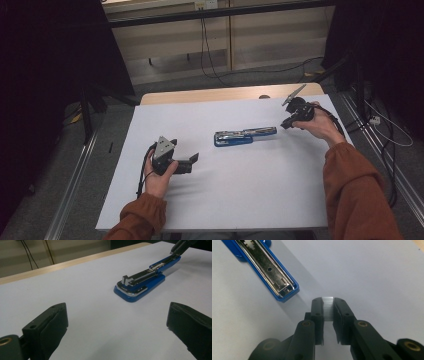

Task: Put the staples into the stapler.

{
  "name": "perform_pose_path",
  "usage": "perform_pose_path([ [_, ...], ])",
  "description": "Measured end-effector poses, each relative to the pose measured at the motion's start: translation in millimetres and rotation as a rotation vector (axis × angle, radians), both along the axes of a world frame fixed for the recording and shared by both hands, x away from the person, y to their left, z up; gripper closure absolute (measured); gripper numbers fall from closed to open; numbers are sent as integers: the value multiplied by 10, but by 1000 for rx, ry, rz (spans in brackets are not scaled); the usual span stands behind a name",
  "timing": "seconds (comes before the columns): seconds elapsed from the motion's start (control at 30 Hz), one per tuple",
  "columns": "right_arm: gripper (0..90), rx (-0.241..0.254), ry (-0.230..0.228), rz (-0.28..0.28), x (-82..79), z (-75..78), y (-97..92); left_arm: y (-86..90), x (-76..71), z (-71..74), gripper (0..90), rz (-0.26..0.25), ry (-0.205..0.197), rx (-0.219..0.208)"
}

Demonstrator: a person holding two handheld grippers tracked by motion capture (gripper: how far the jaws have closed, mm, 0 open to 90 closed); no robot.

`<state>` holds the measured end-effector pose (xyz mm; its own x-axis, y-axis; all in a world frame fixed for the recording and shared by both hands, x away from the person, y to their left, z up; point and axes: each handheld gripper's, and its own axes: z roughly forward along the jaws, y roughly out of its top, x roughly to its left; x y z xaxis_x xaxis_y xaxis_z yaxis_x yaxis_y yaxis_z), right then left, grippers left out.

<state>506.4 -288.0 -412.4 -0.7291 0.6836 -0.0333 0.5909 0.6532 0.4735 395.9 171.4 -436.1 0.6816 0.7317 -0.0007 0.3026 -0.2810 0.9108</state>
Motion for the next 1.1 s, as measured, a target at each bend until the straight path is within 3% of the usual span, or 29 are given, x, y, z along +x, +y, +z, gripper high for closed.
perform_pose_path([
  [0.47,792,54,-72,24,-60,176,4,-3,1,1,37,-1,0,1],
  [1.1,792,91,-114,107,-112,281,184,-2,3,0,37,-2,1,-1],
])
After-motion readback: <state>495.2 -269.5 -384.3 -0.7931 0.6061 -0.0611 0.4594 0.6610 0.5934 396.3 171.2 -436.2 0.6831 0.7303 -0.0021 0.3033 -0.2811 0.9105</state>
